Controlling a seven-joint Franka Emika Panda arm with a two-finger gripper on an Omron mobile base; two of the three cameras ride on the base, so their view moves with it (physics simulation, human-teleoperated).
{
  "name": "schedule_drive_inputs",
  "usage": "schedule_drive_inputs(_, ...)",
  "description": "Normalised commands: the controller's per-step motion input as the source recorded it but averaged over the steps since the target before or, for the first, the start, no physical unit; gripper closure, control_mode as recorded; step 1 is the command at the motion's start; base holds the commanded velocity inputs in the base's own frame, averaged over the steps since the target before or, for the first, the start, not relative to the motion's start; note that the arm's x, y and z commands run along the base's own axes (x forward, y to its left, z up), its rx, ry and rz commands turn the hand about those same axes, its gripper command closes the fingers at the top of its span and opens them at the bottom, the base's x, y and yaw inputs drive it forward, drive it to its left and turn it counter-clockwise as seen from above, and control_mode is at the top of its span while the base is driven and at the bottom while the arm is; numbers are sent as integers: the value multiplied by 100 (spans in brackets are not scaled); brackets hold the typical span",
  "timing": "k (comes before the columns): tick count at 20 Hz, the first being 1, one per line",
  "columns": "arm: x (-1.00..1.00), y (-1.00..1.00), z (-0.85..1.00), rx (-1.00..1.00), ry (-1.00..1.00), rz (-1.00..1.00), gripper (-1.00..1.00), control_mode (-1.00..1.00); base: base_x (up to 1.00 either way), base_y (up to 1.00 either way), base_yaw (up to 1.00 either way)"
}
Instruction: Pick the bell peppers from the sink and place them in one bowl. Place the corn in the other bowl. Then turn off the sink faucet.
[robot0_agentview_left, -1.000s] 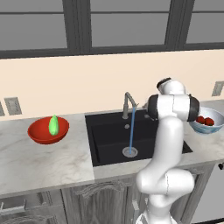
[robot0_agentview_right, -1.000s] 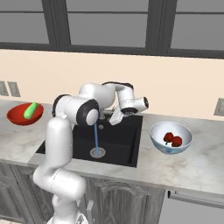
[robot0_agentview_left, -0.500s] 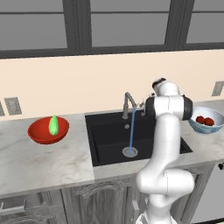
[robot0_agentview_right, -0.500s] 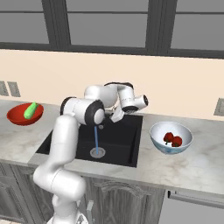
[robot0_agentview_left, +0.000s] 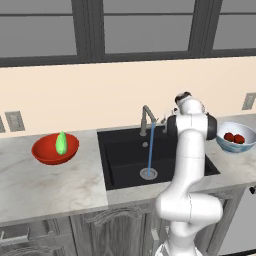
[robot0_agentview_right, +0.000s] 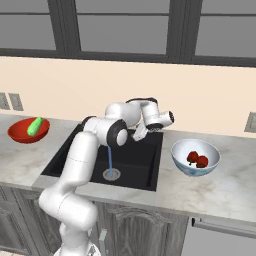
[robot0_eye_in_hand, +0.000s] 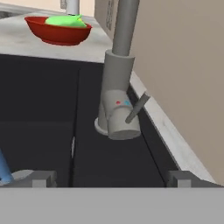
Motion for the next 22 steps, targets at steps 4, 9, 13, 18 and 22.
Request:
schedule_drive_inputs(4,28,0,-14,0,0,0,-100,-100,0,0,0)
schedule_drive_inputs(9,20,10,-10,0,0,0,-100,-100,0,0,0)
schedule_drive_inputs(13,4,46,-8,0,0,0,-100,-100,0,0,0)
schedule_drive_inputs(18,1,51,-5,-1,0,0,-100,-100,0,0,0)
schedule_drive_inputs(22,13,29,-13,0,0,0,-100,-100,0,0,0)
